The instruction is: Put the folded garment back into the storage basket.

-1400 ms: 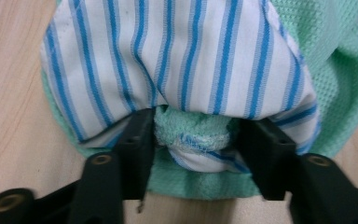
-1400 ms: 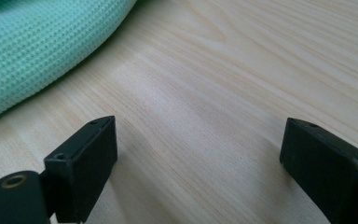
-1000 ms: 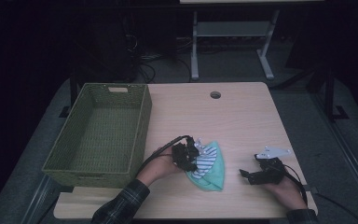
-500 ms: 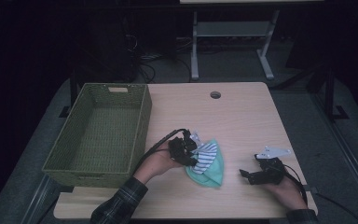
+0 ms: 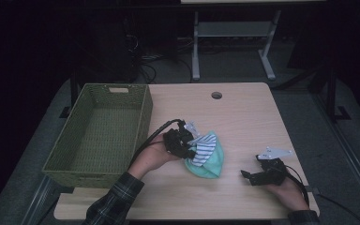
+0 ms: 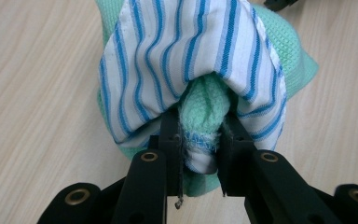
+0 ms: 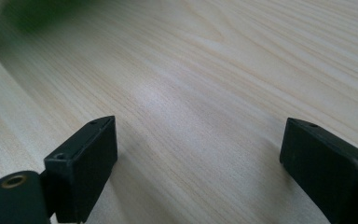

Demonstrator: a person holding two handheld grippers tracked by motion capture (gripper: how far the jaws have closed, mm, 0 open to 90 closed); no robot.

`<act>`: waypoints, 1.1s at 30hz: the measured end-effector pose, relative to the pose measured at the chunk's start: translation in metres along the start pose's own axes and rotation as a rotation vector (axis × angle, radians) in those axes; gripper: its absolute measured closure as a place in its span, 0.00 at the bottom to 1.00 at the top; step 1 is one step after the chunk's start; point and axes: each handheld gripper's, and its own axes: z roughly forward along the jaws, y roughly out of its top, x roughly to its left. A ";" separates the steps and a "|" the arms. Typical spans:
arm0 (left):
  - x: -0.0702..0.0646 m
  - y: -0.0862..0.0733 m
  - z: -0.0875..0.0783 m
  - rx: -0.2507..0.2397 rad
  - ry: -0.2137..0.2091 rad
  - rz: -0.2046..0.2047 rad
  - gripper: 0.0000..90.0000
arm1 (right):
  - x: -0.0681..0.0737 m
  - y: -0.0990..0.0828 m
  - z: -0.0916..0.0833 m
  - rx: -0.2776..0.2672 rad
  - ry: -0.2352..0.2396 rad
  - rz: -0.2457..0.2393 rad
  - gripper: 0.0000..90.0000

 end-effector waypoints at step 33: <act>0.023 -0.014 -0.092 -0.063 0.100 -0.063 0.82 | 0.000 0.001 0.002 0.018 -0.014 0.014 0.02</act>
